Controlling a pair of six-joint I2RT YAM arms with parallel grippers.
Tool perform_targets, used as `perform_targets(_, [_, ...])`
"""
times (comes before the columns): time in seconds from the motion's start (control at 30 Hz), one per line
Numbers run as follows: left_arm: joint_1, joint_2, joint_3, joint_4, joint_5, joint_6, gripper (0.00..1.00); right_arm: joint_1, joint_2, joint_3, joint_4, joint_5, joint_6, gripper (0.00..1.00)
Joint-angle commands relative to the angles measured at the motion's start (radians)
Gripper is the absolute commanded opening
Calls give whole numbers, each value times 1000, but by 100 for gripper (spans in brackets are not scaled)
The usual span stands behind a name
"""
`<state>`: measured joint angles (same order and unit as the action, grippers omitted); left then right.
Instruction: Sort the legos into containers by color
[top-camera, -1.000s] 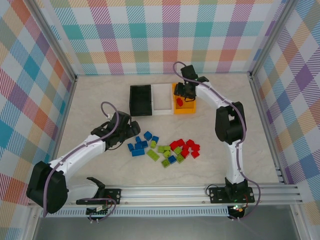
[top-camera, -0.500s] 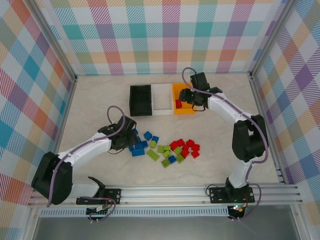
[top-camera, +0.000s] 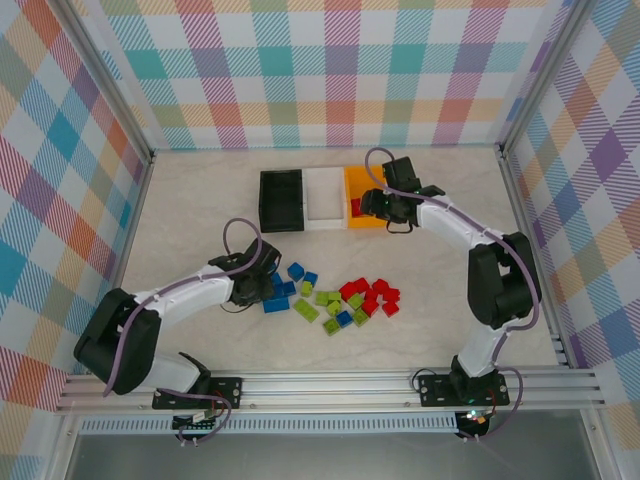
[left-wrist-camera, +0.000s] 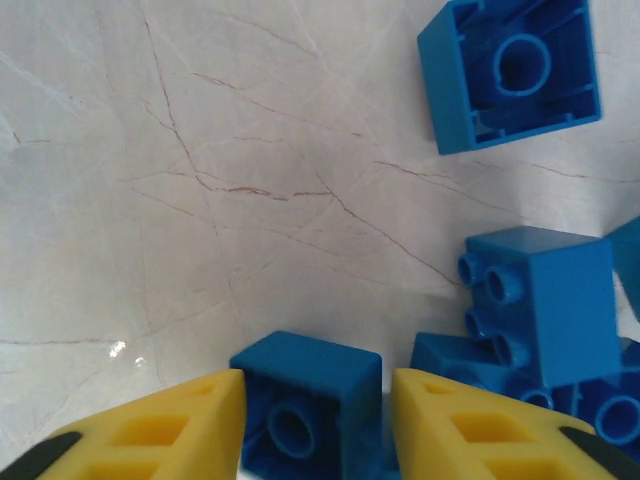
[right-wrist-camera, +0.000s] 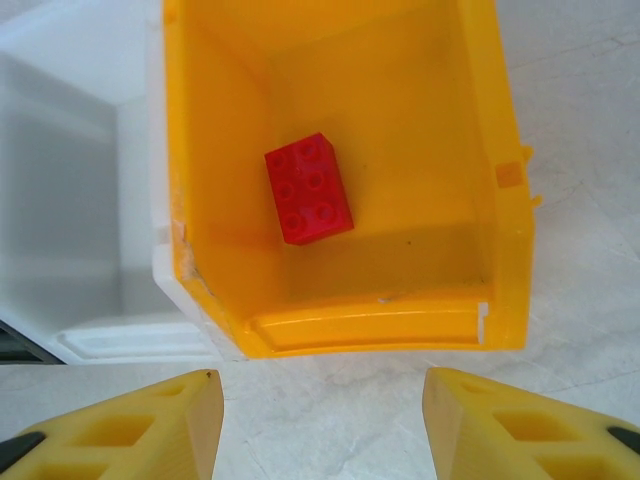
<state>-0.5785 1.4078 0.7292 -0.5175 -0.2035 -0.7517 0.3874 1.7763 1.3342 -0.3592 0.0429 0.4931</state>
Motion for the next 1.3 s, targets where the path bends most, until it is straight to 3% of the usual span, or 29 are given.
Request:
perform_targets(0.0, [-4, 40, -20, 13, -26, -8, 37, 6, -35, -19, 23, -8, 12, 55])
perform_targets(0.3, [-4, -37, 7, -41, -41, -17, 14, 7, -45, -28, 23, -6, 15, 55])
perform_targets(0.43, [-3, -136, 101, -102, -84, -4, 13, 7, -62, -45, 32, -13, 22, 55])
perform_targets(0.53, [20, -113, 250, -122, -119, 32, 13, 7, -76, -69, 41, -21, 29, 55])
perform_targets(0.73, [62, 176, 587, -108, -235, 128, 11, 8, -95, -116, 36, -27, 38, 55])
perform_targets(0.9, [131, 441, 843, -128, -247, 150, 10, 7, -131, -166, 41, -39, 46, 55])
perform_targets(1.27, [157, 756, 1176, -198, -270, 186, 9, 9, -187, -242, 43, -64, 47, 55])
